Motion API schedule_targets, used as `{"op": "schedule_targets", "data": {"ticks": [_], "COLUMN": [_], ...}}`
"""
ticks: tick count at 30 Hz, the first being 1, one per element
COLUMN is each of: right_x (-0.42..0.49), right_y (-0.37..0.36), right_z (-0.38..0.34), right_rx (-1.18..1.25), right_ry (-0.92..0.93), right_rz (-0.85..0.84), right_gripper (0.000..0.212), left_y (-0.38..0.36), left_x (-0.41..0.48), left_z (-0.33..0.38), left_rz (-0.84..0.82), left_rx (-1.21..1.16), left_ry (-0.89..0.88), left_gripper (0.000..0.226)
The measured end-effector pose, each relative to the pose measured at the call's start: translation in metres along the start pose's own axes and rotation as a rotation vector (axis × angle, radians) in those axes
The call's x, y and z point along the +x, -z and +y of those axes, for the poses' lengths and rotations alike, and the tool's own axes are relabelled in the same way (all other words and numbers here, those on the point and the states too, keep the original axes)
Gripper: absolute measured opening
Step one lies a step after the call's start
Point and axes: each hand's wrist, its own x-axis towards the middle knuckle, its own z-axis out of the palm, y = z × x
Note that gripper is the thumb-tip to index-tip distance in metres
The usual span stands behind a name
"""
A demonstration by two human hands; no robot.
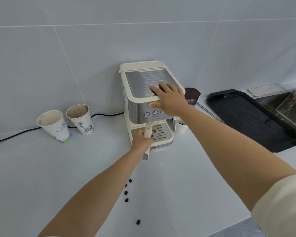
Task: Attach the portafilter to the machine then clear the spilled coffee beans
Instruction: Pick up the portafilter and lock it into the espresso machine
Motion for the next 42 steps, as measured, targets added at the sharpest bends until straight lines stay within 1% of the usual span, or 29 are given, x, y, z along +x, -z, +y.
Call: {"op": "schedule_targets", "data": {"ticks": [3, 5, 7, 10, 14, 18, 22, 27, 31, 34, 37, 42], "right_x": [0.000, 0.001, 0.001, 0.002, 0.002, 0.003, 0.002, 0.002, 0.001, -0.005, -0.019, -0.035], "right_y": [-0.001, -0.001, -0.002, -0.003, -0.004, -0.004, -0.003, 0.000, 0.002, -0.002, -0.011, -0.015], "right_z": [-0.001, -0.001, 0.000, 0.000, -0.001, -0.001, -0.002, -0.002, -0.002, -0.006, -0.012, -0.026], "right_rx": [-0.005, -0.015, -0.024, -0.040, -0.041, -0.043, -0.049, -0.054, -0.056, -0.059, -0.060, 0.035], "right_ry": [0.005, 0.007, 0.004, 0.010, 0.010, 0.013, 0.022, 0.028, 0.021, 0.004, -0.013, -0.062], "right_rz": [0.004, 0.000, -0.003, -0.003, 0.009, 0.014, 0.017, -0.018, -0.014, 0.028, 0.063, -0.057], "right_gripper": [0.065, 0.065, 0.065, 0.065, 0.065, 0.063, 0.062, 0.062, 0.061, 0.057, 0.057, 0.069], "left_y": [-0.005, -0.008, -0.013, -0.024, -0.037, -0.049, -0.051, -0.044, -0.040, -0.033, -0.021, 0.011], "left_x": [0.003, 0.004, 0.005, 0.007, 0.008, 0.007, 0.003, -0.003, -0.010, -0.019, -0.030, -0.047], "left_z": [0.002, 0.004, 0.006, 0.007, 0.006, 0.007, 0.008, 0.006, 0.003, -0.001, -0.007, -0.017], "left_rz": [-0.018, -0.040, -0.056, -0.037, 0.037, 0.107, 0.138, 0.092, 0.078, 0.057, 0.072, 0.173], "left_rx": [-0.122, -0.155, -0.151, -0.129, -0.152, -0.167, -0.153, -0.008, 0.323, 0.555, 0.859, 0.974], "left_ry": [0.121, 0.223, 0.283, 0.286, 0.264, 0.268, 0.249, 0.143, -0.027, -0.073, -0.136, -0.195], "left_gripper": [0.024, 0.016, 0.014, 0.017, 0.031, 0.022, 0.021, 0.032, 0.043, 0.054, 0.052, 0.062]}}
